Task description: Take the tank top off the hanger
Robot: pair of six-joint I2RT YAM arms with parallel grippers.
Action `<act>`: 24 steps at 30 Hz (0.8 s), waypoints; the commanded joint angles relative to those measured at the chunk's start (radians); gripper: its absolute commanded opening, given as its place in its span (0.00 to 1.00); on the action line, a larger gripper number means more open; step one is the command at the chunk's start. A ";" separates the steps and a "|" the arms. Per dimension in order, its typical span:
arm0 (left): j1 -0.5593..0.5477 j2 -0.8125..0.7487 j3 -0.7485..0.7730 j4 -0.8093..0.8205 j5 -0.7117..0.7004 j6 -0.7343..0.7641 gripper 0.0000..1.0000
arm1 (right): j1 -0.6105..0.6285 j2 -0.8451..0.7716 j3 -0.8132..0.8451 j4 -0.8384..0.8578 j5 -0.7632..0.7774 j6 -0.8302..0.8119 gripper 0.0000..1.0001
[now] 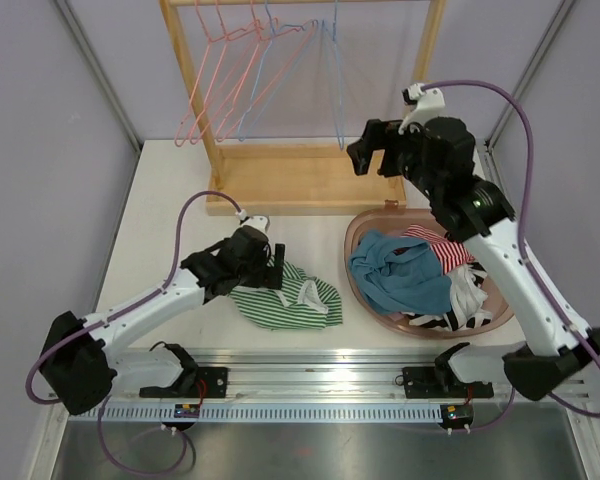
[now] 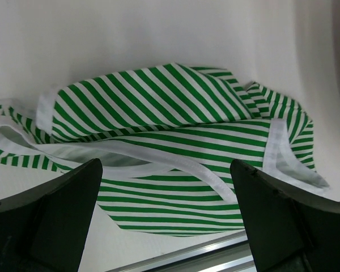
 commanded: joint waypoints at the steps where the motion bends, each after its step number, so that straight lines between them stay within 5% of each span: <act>1: -0.030 0.059 -0.026 0.086 0.000 -0.016 0.99 | 0.006 -0.165 -0.129 0.071 -0.094 0.014 1.00; 9: -0.058 0.317 -0.081 0.239 0.029 -0.033 0.99 | 0.004 -0.456 -0.285 0.081 -0.273 0.020 0.99; 11: -0.066 0.355 -0.103 0.270 0.035 -0.042 0.92 | 0.004 -0.498 -0.286 0.059 -0.261 0.031 1.00; 13: -0.070 0.408 -0.106 0.287 0.023 -0.053 0.77 | 0.006 -0.531 -0.297 0.054 -0.255 0.041 1.00; 14: -0.073 0.421 -0.104 0.287 0.002 -0.056 0.50 | 0.004 -0.566 -0.305 0.062 -0.260 0.055 0.99; 16: -0.075 0.440 -0.107 0.284 -0.014 -0.065 0.30 | 0.006 -0.595 -0.320 0.064 -0.266 0.063 0.99; 17: -0.075 0.437 -0.110 0.282 -0.020 -0.065 0.06 | 0.004 -0.620 -0.322 0.061 -0.263 0.066 0.99; 24: -0.083 0.219 -0.095 0.209 -0.079 -0.090 0.00 | 0.004 -0.689 -0.326 0.016 -0.203 0.060 1.00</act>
